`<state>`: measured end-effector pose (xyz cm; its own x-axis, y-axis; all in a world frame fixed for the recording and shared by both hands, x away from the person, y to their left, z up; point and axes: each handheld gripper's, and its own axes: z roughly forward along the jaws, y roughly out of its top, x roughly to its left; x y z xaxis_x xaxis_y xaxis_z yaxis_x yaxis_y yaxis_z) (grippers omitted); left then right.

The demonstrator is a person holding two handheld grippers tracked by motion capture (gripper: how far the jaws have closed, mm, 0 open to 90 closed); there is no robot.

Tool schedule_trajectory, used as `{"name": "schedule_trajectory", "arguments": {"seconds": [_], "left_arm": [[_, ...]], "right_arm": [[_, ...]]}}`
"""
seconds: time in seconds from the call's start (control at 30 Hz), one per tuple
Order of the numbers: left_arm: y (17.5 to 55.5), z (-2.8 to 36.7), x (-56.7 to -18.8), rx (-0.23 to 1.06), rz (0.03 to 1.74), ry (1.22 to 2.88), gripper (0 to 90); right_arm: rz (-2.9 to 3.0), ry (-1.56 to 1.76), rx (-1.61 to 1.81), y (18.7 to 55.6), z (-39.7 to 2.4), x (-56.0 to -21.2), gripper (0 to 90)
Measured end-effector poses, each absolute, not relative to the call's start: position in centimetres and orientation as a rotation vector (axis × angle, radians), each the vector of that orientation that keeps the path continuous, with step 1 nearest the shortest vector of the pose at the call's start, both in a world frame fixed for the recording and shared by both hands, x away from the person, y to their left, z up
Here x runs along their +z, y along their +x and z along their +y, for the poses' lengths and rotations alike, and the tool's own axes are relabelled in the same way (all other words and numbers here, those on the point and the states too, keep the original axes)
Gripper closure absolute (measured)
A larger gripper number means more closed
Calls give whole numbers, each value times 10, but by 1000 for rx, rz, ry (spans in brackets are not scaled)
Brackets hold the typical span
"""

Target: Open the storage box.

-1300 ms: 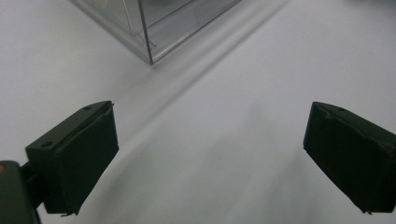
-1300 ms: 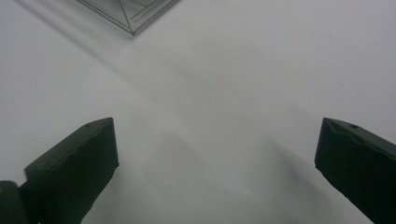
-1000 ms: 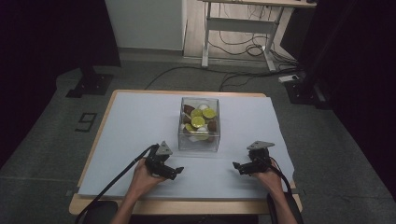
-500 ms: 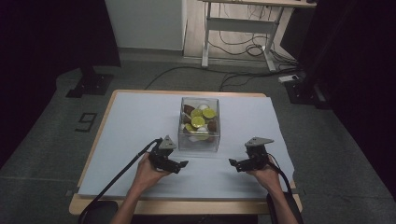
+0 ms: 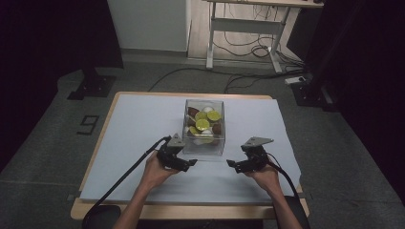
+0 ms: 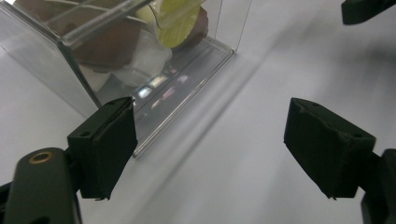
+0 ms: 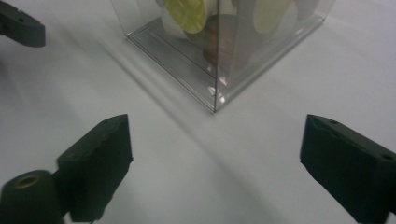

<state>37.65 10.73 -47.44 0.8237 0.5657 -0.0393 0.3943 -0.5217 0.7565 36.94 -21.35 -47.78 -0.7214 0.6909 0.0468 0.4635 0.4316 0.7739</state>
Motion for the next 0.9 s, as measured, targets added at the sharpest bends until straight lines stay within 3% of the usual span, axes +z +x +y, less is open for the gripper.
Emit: {"name": "schedule_trajectory", "arguments": {"seconds": [0.7, 0.9], "left_arm": [[385, 103, -468, 312, 699, 2174, 292], [383, 102, -463, 298, 708, 2123, 369]], "right_arm": [[2451, 930, 1208, 371, -181, -465, 311], [2462, 912, 1227, 374, -172, -462, 376]]}}
